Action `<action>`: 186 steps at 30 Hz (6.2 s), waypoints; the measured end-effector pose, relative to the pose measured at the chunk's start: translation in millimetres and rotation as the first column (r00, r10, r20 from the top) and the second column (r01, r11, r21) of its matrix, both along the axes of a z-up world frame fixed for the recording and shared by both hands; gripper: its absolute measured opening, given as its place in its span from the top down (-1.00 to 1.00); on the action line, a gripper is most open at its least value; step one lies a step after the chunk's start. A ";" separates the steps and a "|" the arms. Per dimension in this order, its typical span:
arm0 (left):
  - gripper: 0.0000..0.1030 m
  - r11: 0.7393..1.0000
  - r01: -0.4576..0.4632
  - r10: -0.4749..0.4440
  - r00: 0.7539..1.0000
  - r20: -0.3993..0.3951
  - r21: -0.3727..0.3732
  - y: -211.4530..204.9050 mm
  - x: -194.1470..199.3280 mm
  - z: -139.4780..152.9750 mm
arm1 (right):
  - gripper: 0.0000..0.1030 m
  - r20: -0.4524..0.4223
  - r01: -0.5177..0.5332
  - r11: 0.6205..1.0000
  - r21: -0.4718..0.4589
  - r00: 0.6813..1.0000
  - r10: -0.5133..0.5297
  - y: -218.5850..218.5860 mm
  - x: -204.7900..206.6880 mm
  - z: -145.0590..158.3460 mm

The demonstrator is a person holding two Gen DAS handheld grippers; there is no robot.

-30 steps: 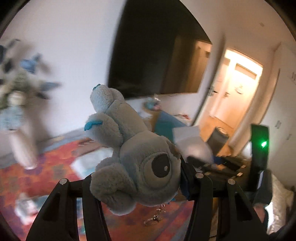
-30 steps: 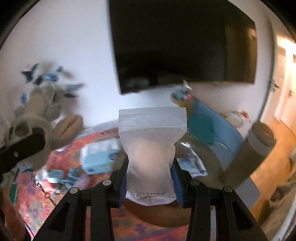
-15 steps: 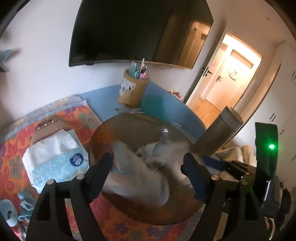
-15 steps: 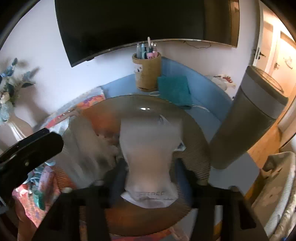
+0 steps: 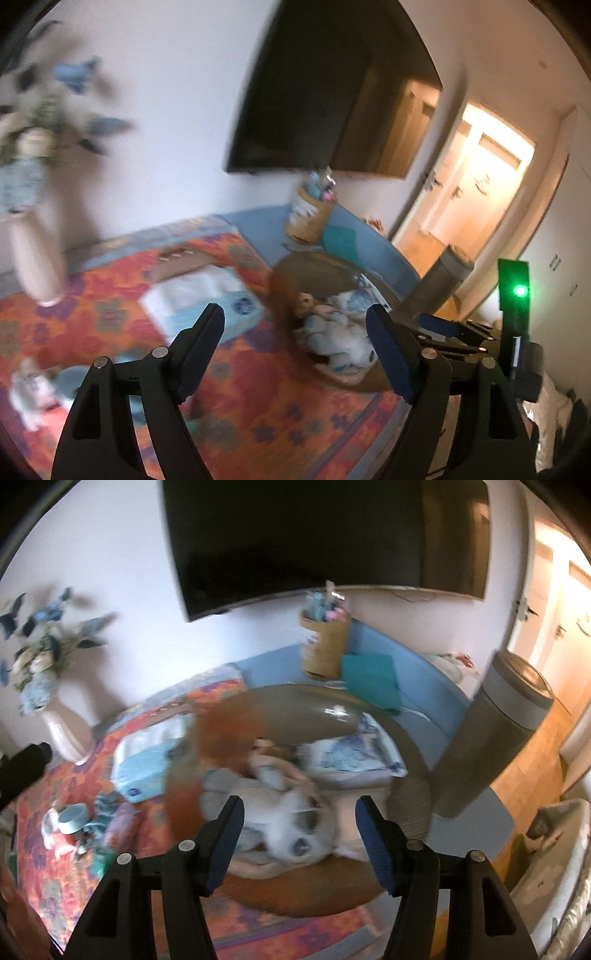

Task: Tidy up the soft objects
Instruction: 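Carry the koala and white bag over the basket and release both, then move both open tools back over the quilt, then grasp the pink packet with left tool while right grasps green packet, then carry the pink and green packets to the basket and release both, then move both open tools back over the quilt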

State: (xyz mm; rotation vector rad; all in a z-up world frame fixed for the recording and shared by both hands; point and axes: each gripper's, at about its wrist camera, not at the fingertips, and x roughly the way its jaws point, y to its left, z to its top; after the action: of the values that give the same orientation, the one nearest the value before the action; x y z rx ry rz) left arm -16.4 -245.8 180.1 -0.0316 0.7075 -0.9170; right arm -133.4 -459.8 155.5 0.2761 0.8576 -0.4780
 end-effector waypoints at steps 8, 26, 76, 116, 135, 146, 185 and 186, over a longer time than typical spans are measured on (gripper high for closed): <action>-0.52 0.973 -0.195 0.198 0.980 0.013 -0.120 134.3 -11.5 28.2 | -0.18 0.063 -0.210 0.978 -0.001 0.976 0.210 80.8 23.6 18.1; -0.75 0.930 -0.361 0.367 0.920 -0.138 0.064 214.1 4.7 -77.8 | -0.18 -0.035 -0.392 0.883 0.260 0.910 0.414 190.2 76.2 -67.5; 0.31 0.922 -0.221 0.271 0.955 -0.124 0.318 163.2 36.2 -156.1 | 0.35 -0.106 -0.477 0.862 0.174 0.861 0.498 202.1 96.5 -113.6; 0.31 0.925 -0.302 0.286 0.953 0.101 0.230 91.6 -44.4 -54.8 | 0.14 -0.049 -0.362 0.926 -0.105 0.932 0.359 172.2 33.3 -49.8; 0.31 0.986 0.018 -0.031 0.997 0.076 0.169 -100.1 -11.4 -18.2 | 0.14 0.150 0.022 0.999 -0.024 0.988 -0.018 -27.4 -18.6 17.7; -0.49 0.986 0.047 -0.049 0.999 0.011 0.160 -135.6 5.5 -46.5 | -0.08 0.148 0.091 0.985 0.146 0.983 -0.112 -71.1 -2.3 -0.6; -0.49 0.891 -0.441 0.450 0.889 -0.083 0.106 242.2 33.0 -36.5 | -0.09 0.041 -0.324 0.940 0.111 0.946 0.321 161.7 70.4 -16.6; -0.49 0.892 -0.436 0.448 0.889 -0.096 0.119 247.6 37.4 -41.5 | -0.09 0.030 -0.349 0.931 0.106 0.937 0.347 173.0 77.4 -19.0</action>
State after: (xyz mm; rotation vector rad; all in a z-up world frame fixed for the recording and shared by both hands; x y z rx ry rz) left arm 21.0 1.8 138.6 -0.1609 0.8140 -0.4428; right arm -56.0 -286.8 136.5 0.2206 0.9011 -0.0975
